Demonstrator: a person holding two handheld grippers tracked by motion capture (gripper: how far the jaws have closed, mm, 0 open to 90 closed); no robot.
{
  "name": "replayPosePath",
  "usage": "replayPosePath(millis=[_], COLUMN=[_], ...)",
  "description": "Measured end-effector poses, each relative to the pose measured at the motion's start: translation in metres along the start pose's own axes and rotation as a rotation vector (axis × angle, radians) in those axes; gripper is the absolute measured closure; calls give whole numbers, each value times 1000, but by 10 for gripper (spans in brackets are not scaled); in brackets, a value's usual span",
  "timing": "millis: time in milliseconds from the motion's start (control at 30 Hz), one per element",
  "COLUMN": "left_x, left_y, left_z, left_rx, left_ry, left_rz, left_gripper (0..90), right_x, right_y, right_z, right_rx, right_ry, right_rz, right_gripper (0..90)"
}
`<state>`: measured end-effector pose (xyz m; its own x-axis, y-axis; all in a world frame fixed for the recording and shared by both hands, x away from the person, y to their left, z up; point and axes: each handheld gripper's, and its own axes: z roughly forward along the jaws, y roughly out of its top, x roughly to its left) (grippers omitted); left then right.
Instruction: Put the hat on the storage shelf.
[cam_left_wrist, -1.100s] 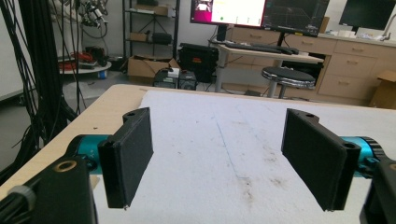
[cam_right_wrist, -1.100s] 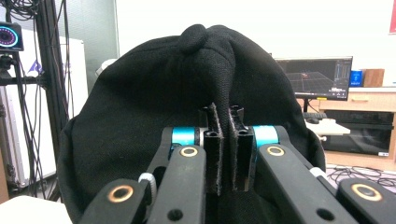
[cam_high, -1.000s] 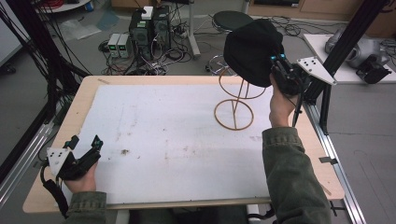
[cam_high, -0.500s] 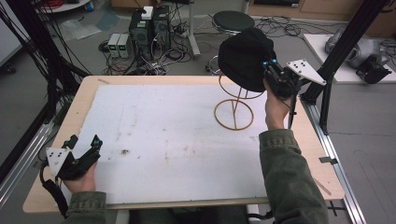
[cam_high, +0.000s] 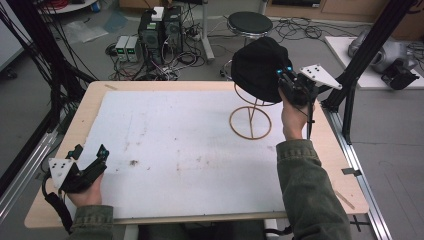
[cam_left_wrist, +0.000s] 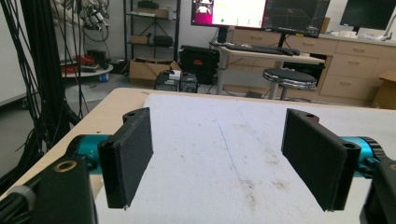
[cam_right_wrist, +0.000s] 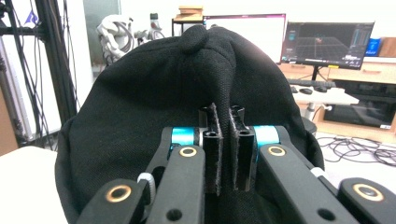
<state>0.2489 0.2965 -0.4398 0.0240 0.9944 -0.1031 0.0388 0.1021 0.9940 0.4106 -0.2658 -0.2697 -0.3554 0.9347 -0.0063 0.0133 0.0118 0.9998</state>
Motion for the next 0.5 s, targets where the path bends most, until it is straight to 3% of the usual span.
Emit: replayPosePath(millis=[233,500], left_x=[1,0], left_y=[0,0], left_z=[0,-1], left_rx=[-3,-3], left_ry=[4,5], left_rz=[-1,1], left_gripper=[250,250], right_x=[0,-1], right_y=[-5,-11], right_z=[2,-1], right_rx=[44,49], right_ry=[-1,7], right_rz=[5,20], right_gripper=[863,858])
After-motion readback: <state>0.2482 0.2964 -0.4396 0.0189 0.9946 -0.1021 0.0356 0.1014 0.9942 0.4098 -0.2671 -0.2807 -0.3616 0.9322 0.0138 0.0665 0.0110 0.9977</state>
